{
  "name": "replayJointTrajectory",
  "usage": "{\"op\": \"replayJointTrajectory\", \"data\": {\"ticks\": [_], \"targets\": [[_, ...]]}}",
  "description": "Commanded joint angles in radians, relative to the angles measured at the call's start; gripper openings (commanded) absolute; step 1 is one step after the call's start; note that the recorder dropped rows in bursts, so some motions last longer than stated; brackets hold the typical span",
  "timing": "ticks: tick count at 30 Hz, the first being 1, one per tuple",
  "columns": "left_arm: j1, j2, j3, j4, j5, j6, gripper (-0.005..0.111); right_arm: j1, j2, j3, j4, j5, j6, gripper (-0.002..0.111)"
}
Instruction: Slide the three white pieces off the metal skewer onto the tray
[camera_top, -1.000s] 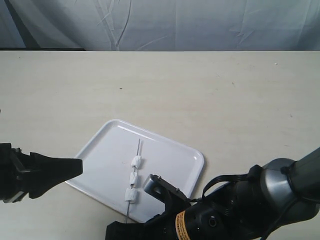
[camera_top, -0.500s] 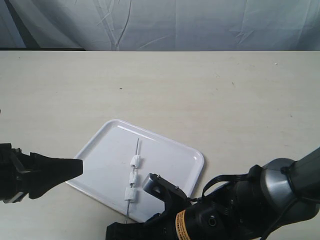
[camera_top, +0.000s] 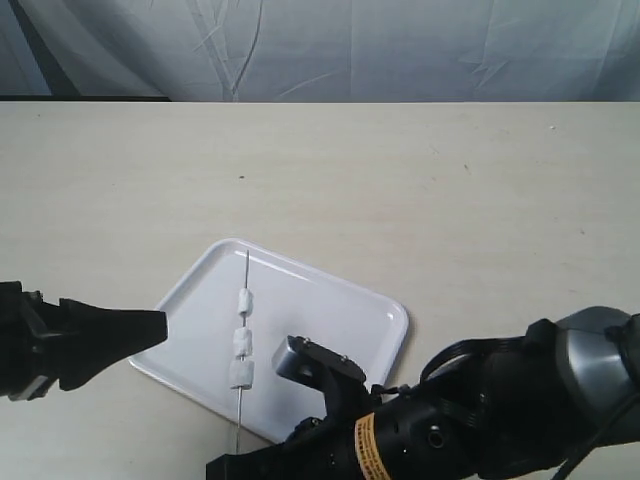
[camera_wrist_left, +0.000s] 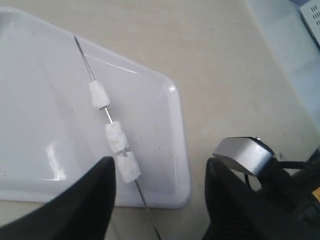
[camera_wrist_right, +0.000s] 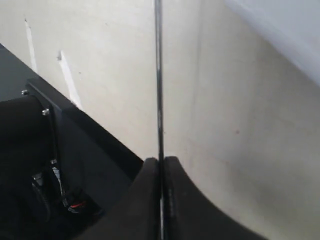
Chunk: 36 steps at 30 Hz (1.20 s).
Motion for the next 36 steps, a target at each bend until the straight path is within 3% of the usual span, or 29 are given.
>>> {"op": "replayJointTrajectory", "data": {"ticks": [1, 6, 14, 26, 36], "targets": [[-0.006, 0.031, -0.001, -0.058, 0.024, 0.01, 0.058, 0.001, -0.062, 0.008, -0.096, 0.018, 0.073, -0.001], [-0.006, 0.193, -0.042, -0.138, -0.026, 0.056, 0.061, 0.001, -0.14, 0.06, -0.154, 0.016, 0.098, -0.001], [-0.006, 0.449, -0.156, -0.187, -0.266, 0.073, 0.061, 0.001, -0.204, 0.061, -0.21, 0.029, 0.131, -0.001], [-0.006, 0.751, -0.181, -0.263, -0.338, 0.204, 0.061, 0.001, -0.212, 0.061, -0.217, 0.018, 0.131, -0.001], [-0.015, 0.874, -0.251, -0.288, -0.382, 0.237, 0.061, 0.001, -0.212, 0.061, -0.217, 0.007, 0.131, -0.001]]}}
